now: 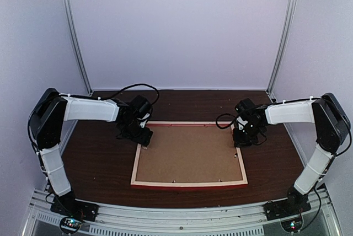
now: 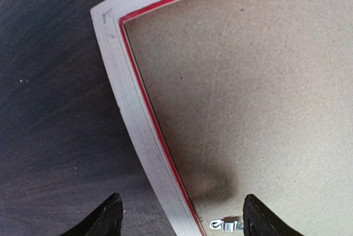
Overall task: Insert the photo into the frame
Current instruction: Press the fastener onto the backboard.
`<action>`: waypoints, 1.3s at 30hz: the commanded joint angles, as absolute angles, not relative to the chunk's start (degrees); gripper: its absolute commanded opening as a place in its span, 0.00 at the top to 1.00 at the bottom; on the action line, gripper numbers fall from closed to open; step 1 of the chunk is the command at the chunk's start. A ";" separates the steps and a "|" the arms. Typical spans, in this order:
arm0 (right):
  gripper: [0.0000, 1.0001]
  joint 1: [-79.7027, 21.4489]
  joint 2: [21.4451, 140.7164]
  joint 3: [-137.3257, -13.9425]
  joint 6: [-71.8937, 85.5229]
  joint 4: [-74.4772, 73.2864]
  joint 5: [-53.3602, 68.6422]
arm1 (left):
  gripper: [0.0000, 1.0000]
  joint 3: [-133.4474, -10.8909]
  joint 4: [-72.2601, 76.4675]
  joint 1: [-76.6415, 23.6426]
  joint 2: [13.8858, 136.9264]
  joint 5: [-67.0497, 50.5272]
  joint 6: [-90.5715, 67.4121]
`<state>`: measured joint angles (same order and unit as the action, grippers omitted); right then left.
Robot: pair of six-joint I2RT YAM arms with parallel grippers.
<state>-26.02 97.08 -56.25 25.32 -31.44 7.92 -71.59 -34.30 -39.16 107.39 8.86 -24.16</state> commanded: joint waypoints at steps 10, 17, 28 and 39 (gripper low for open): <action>0.86 -26.54 99.88 -52.31 23.60 -31.55 10.11 | 0.27 -68.42 -33.38 -39.02 108.19 7.13 -25.36; 0.86 -26.54 99.74 -51.94 23.81 -31.22 10.26 | 0.31 -64.72 -33.44 -39.11 105.36 6.27 -26.48; 0.86 -26.52 100.11 -51.86 23.73 -30.74 10.66 | 0.47 -61.89 -33.40 -39.11 103.65 5.67 -27.33; 0.86 -26.59 100.35 -52.14 23.64 -30.76 10.97 | 0.60 -61.55 -33.69 -39.11 103.84 6.26 -27.93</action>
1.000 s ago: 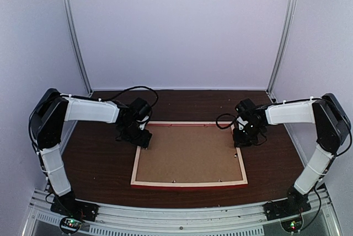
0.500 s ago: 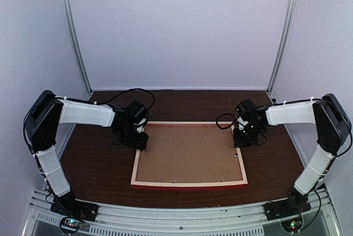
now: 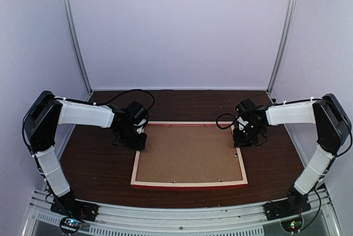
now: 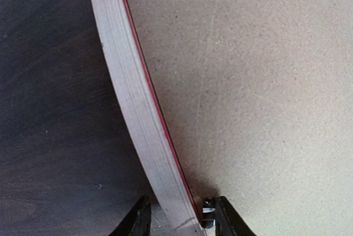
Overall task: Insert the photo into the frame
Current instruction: Press the fastener onto the backboard.
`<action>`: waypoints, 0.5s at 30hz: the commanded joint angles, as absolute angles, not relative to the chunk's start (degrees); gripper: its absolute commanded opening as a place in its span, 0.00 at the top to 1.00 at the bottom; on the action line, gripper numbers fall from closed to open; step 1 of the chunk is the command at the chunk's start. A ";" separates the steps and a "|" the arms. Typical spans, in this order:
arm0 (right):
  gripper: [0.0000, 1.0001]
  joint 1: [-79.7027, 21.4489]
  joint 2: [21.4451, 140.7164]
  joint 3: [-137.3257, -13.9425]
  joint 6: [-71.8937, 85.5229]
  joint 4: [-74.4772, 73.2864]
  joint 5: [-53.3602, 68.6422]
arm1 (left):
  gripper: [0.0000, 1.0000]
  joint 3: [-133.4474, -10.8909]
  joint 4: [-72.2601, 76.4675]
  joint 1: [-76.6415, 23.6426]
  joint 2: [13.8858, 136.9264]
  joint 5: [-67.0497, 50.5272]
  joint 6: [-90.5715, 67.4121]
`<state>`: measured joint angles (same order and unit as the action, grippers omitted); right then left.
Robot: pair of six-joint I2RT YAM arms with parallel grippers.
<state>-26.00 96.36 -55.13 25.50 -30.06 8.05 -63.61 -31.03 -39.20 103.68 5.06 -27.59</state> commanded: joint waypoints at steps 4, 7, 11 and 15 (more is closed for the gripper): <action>0.86 -26.64 100.18 -52.03 23.64 -30.76 10.86 | 0.65 -61.05 -33.41 -39.07 103.90 5.67 -28.34; 0.86 -26.60 100.06 -52.03 23.64 -30.85 10.82 | 0.66 -60.70 -33.27 -39.05 103.90 5.17 -28.48; 0.86 -26.60 99.88 -51.98 23.51 -31.07 10.65 | 0.67 -60.05 -32.65 -38.87 103.48 2.91 -28.56; 0.86 -26.60 99.86 -51.79 23.55 -30.97 10.66 | 0.66 -59.77 -32.50 -38.76 102.68 1.27 -28.29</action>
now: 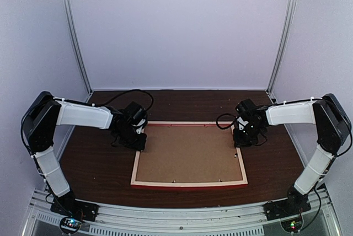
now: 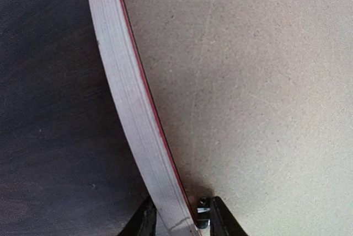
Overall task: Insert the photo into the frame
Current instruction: Press the fastener onto the backboard.
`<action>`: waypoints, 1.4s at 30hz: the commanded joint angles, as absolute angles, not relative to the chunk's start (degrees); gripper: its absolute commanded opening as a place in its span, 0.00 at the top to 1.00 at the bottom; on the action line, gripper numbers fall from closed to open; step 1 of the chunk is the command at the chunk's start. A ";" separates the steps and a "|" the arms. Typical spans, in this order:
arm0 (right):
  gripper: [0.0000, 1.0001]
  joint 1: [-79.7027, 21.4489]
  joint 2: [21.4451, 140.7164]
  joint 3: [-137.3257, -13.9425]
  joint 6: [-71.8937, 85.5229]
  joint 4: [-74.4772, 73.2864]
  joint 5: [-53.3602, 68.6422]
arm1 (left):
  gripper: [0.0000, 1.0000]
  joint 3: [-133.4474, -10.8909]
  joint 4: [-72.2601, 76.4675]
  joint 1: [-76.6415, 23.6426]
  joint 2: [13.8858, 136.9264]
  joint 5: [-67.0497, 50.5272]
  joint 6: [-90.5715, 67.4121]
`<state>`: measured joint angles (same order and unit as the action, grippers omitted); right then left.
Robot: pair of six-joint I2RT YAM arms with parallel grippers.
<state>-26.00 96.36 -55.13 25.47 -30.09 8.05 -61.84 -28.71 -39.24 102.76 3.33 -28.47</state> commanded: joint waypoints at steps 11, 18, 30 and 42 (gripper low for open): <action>0.86 -26.57 99.77 -51.25 23.62 -30.50 10.81 | 0.53 -60.55 -35.27 -38.16 102.16 1.30 -26.74; 0.86 -26.62 99.57 -51.06 23.77 -30.42 10.90 | 0.63 -60.38 -34.86 -37.59 103.06 2.02 -27.25; 0.86 -26.63 99.40 -50.63 23.76 -30.32 10.84 | 0.66 -60.14 -33.62 -36.26 102.52 -1.60 -31.41; 0.86 -26.63 99.57 -50.14 23.77 -29.68 11.09 | 0.48 -62.31 -34.67 -34.26 98.98 -6.02 -32.47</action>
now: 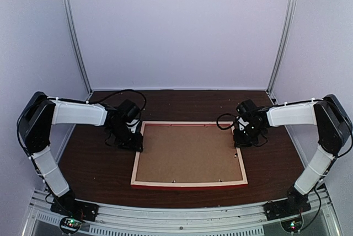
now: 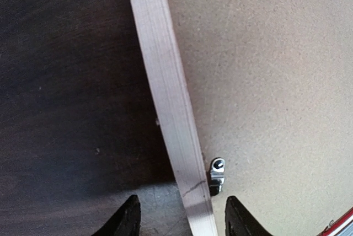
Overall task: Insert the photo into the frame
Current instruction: Press the fastener onto the backboard.
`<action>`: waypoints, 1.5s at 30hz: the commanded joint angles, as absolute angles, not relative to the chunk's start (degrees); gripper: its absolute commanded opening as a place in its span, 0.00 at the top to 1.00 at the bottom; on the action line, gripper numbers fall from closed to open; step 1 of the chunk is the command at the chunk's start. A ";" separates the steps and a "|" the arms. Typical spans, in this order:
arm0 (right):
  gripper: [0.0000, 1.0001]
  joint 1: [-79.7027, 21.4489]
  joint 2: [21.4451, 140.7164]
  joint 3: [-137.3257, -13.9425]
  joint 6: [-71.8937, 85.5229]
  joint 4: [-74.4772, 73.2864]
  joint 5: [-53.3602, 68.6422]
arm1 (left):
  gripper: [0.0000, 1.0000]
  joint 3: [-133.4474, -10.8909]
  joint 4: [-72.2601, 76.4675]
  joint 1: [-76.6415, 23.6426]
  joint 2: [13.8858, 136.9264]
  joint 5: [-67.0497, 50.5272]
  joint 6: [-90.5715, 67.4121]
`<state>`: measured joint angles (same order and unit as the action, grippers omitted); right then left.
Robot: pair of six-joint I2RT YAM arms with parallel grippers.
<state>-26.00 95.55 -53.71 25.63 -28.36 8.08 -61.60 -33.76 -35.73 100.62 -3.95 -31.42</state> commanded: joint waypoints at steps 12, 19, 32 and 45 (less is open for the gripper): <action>0.86 -26.60 99.66 -50.01 23.70 -29.65 11.10 | 0.50 -63.54 -34.19 -33.84 102.32 -8.03 -31.83; 0.86 -26.63 99.73 -50.18 23.64 -29.71 11.23 | 0.52 -63.72 -35.61 -33.84 103.19 -5.51 -31.46; 0.86 -26.63 99.89 -50.45 23.42 -30.04 11.09 | 0.67 -63.62 -34.71 -34.62 105.12 1.19 -31.05; 0.86 -26.59 100.19 -50.01 23.55 -29.62 11.29 | 0.85 -63.39 -28.27 -36.12 102.31 3.67 -24.48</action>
